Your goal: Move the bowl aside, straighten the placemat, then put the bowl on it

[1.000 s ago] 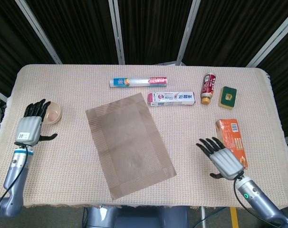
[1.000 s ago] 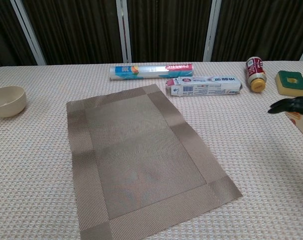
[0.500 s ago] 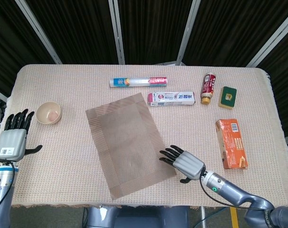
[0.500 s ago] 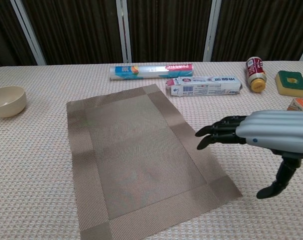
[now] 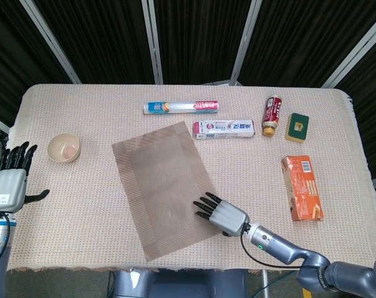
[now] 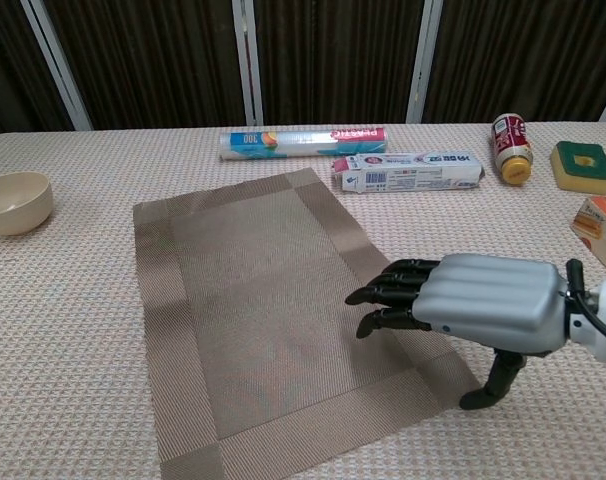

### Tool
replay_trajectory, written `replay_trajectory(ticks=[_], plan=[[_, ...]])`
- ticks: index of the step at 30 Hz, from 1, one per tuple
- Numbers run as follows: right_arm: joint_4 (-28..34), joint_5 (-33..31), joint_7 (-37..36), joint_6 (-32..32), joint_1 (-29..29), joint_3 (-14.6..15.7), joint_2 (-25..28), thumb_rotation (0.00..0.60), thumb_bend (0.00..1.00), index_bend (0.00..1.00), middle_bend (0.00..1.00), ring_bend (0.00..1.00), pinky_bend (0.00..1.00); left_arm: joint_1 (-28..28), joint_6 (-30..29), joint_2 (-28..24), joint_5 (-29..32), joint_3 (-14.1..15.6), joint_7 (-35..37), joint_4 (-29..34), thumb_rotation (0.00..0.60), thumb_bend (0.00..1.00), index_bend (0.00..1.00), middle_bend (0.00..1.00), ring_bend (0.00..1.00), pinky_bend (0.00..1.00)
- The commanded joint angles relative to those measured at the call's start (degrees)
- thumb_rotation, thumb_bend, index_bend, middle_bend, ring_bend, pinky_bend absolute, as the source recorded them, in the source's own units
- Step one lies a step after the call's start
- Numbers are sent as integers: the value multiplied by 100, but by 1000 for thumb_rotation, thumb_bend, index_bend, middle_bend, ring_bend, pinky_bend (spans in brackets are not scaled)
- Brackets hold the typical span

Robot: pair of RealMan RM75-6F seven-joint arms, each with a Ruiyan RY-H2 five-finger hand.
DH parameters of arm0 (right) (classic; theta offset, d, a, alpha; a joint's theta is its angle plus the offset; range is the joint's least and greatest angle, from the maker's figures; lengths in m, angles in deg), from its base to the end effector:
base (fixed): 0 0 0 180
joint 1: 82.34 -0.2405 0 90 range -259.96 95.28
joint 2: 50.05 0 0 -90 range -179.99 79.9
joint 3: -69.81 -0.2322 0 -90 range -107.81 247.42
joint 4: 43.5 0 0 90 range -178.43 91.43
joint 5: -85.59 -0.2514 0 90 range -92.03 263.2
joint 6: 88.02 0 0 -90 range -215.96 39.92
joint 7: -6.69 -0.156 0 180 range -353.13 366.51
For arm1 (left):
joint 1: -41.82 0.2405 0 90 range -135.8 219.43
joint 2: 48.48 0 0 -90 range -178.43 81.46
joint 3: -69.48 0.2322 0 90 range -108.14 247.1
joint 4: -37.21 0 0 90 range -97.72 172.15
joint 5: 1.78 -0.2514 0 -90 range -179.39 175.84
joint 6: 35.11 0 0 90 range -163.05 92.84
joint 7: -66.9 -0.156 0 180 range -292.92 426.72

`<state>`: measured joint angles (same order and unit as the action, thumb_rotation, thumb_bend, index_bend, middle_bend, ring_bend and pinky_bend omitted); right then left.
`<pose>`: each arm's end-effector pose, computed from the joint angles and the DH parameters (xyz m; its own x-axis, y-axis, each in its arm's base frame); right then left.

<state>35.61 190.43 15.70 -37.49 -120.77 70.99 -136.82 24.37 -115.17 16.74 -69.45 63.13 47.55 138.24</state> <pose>-0.1574 -0.2643 -0.0962 0.7434 -0.1517 0.6514 -0.4624 -0.8203 0.3367 -0.2596 0.2626 0.0972 0.4979 0.0204 0.8670 0.8648 0.0638 -0.4981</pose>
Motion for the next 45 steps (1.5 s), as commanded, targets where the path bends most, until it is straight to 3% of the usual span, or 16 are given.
replay_trajectory(ticks=[1,27,36,41,45], plan=[[-66,-7,37,38,-16,42,-48,600,62,164,9,0,0,12,25,-32,-10,-13,37,10,600,0,0,0,0,0],[-378,-86,-166,431,-17,415,11,600,66,165,13,0,0,54,184,-101,-5,-61,51,90,600,0,0,0,0,0],[-547,-156,-261,594,-29,371,-153,600,211,175,26,0,0,66,217,-116,8,-79,63,83,600,0,0,0,0,0],[-564,-207,-415,722,-32,337,-181,600,242,185,33,0,0,68,238,-117,15,-94,78,65,600,0,0,0,0,0],[-580,-216,-524,771,-43,356,-198,600,263,248,39,0,0,68,261,-115,23,-98,79,60,600,0,0,0,0,0]])
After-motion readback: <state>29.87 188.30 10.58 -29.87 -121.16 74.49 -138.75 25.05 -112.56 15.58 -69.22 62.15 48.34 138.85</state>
